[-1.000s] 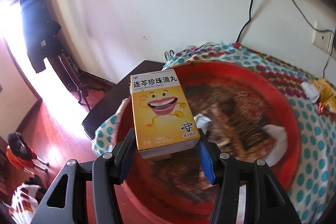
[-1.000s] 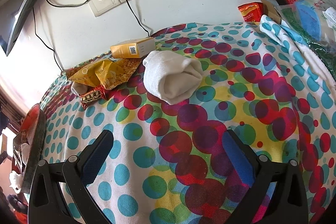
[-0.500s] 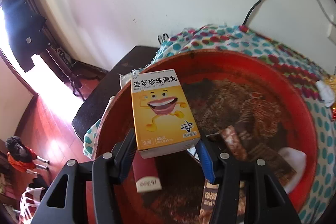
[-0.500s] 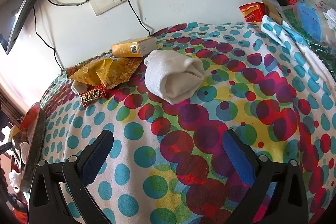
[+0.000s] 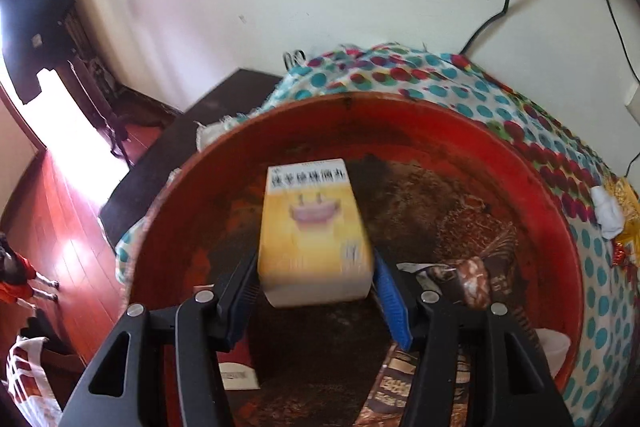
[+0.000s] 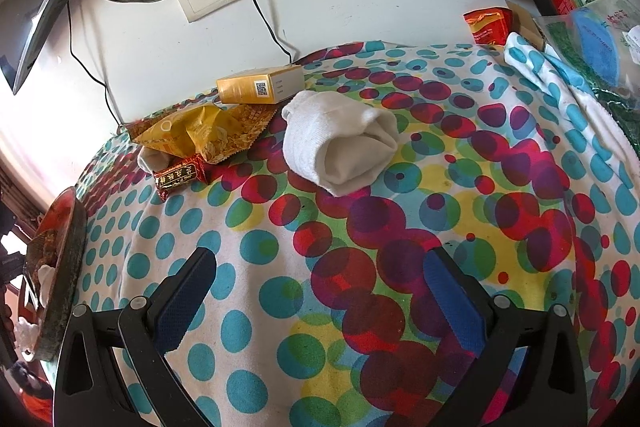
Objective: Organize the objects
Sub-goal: 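Lower the yellow box into the red tray and open the left gripper, then grasp the large white rolled sock with the right gripper and lift it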
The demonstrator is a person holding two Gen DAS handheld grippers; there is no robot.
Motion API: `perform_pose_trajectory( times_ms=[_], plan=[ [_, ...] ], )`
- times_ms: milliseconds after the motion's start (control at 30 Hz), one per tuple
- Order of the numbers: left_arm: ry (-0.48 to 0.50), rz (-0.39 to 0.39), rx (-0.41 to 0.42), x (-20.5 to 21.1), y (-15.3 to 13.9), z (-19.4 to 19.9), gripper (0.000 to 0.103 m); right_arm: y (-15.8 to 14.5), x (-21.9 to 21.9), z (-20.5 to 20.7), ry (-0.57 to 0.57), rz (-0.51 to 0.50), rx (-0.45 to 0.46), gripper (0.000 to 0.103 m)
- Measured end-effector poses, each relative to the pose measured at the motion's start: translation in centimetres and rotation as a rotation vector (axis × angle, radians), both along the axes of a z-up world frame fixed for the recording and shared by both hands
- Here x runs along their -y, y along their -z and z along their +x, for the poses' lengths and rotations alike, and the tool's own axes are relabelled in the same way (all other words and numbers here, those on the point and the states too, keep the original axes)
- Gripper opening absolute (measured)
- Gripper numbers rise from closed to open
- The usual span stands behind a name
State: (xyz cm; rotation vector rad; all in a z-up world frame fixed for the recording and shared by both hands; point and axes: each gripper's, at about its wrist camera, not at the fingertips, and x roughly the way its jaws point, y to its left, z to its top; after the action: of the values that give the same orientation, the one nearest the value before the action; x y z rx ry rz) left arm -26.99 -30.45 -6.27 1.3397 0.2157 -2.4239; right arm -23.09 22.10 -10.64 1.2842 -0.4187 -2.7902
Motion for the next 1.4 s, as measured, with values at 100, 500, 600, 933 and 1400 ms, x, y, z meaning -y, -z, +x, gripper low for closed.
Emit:
perform_pose_trajectory(
  times_ms=[100,500,600,933,1400],
  plan=[
    [-0.003,0.003,-0.001,0.1,0.1,0.4,0.057,0.0,0.0,0.0,-0.001,0.002,0.001,0.103],
    [0.174,-0.018,-0.384,-11.5,-5.2,16.2,0.070,-0.3,-0.5,0.1,-0.025,-0.038,-0.029,0.103],
    [0.244,0.047,-0.357,-15.3,-1.8,19.6,0.070,-1.0,0.0,-1.1,-0.056,0.036,-0.026,0.102],
    [0.431,0.114,-0.384,-21.8,2.1,23.3,0.070,-0.6,-0.8,-6.2,-0.049,0.148,0.042,0.071],
    [0.425,0.163,-0.394,-20.9,1.8,23.6,0.070,-0.1,0.2,-7.9,-0.064,0.226,0.023,0.035]
  ],
)
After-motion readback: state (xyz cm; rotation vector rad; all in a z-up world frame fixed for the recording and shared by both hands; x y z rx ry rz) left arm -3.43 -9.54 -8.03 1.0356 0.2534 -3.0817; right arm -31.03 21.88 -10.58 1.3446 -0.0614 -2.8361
